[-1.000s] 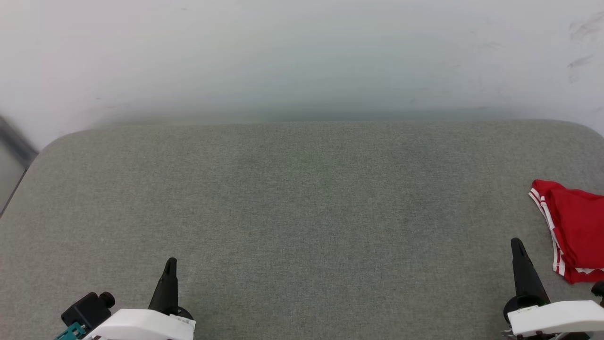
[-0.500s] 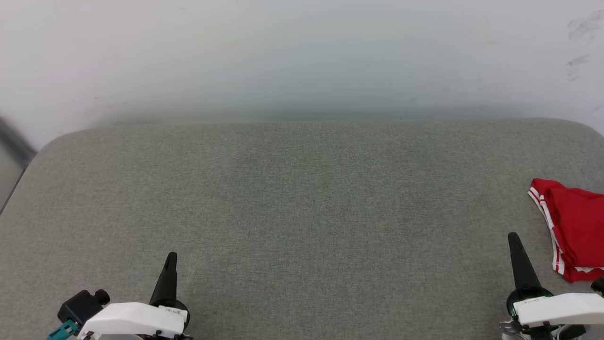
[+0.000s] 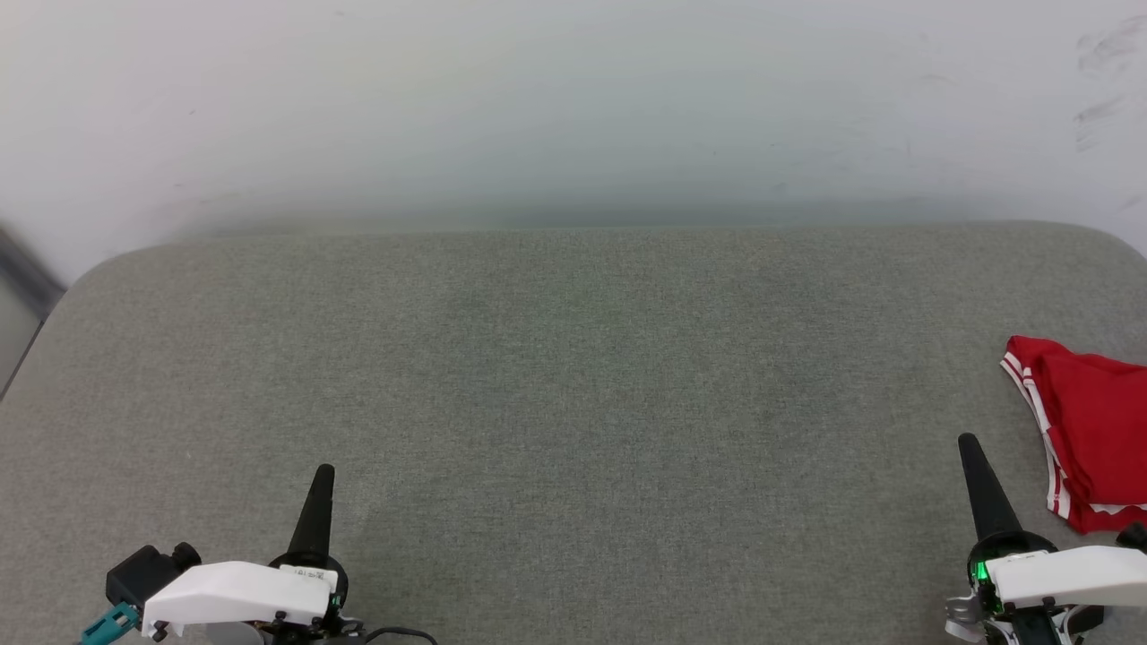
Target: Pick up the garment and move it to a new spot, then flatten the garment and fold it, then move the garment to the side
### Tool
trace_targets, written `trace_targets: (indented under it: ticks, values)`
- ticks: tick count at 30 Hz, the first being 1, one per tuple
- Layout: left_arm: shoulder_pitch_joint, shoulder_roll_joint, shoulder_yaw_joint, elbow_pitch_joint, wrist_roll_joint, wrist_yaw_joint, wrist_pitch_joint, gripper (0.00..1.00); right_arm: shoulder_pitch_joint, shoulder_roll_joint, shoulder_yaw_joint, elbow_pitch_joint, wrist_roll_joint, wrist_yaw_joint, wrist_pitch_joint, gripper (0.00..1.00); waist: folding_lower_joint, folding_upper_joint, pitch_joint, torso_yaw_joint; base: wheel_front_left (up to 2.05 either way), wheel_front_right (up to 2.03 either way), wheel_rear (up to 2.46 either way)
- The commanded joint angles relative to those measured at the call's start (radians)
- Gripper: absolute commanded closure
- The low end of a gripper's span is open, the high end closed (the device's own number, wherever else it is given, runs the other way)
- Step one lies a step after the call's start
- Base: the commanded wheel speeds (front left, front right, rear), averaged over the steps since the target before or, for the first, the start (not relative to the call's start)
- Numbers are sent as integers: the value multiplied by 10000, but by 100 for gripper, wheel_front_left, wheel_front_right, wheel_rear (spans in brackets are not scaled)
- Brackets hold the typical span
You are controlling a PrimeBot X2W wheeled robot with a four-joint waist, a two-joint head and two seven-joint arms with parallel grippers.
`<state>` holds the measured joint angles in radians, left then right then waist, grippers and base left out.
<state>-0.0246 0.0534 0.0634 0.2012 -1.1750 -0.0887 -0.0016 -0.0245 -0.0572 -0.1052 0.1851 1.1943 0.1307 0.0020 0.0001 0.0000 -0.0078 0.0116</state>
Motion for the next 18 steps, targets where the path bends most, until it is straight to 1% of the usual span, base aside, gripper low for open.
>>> trace_targets:
  ticks: [1,18]
  values:
    - [-213,48,37,-24,-271,-90,75,100,-253,24,-25,-32,262,1,72,100,-1,0,3,-3,0,0,0]
    - [-497,42,210,154,-1871,-220,486,100,-493,41,-44,217,1782,1,477,100,-1,0,38,-41,0,0,0]
